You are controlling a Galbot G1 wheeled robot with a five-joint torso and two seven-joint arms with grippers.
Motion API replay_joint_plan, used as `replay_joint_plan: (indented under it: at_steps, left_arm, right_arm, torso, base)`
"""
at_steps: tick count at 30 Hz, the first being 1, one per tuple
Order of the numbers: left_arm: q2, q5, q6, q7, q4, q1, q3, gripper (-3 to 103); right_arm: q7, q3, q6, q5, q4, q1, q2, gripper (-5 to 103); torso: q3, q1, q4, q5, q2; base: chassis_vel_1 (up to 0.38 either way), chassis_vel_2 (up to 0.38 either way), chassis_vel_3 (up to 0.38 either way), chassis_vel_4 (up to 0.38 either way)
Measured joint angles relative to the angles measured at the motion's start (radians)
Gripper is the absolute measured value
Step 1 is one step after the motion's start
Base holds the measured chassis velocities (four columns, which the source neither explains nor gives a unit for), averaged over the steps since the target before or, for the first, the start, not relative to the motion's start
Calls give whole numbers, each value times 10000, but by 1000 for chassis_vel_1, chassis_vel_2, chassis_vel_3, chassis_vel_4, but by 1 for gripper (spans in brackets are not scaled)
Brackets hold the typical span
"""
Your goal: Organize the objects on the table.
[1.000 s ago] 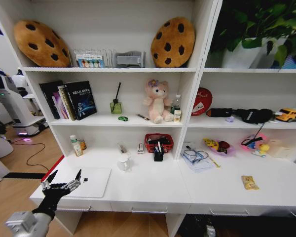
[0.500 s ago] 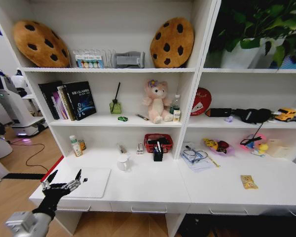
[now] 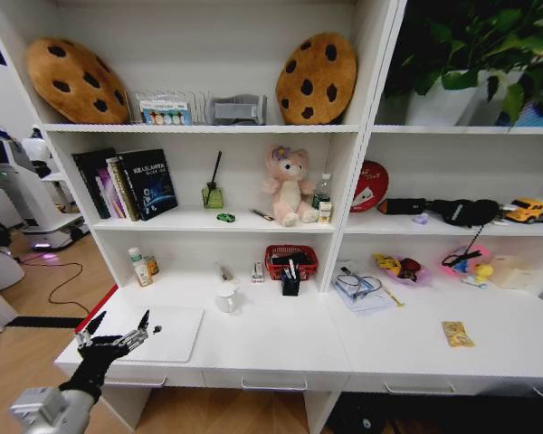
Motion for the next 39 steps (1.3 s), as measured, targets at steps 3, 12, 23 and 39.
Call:
replay_joint_plan:
  at_steps: [3, 12, 23, 39]
  left_arm:
    - [0, 0, 0, 0, 1, 0, 0, 100]
    - [0, 0, 0, -2, 0, 0, -1, 100]
    - [0, 0, 0, 3, 0, 0, 1, 100]
    - [0, 0, 0, -2, -1, 0, -1, 100]
  right_arm:
    - [-43, 937, -228, 638, 633, 32, -359, 100]
    - [27, 1715, -1178, 1223, 546, 1326, -1843, 100]
    - [-108, 135, -2346, 1109, -448, 3298, -2644, 100]
    - [-1474, -2004, -3380, -1620, -1020, 4922, -2727, 100]
  torso:
    - [-1, 0, 3, -16, 0]
    - [0, 1, 1, -2, 0]
    - [2, 4, -3, -10, -2]
    - [0, 2, 4, -12, -1]
  base:
    - [0, 0, 0, 0]
    - [-50, -58, 51, 53]
    - [-200, -193, 193, 208]
    - [-4, -8, 21, 9]
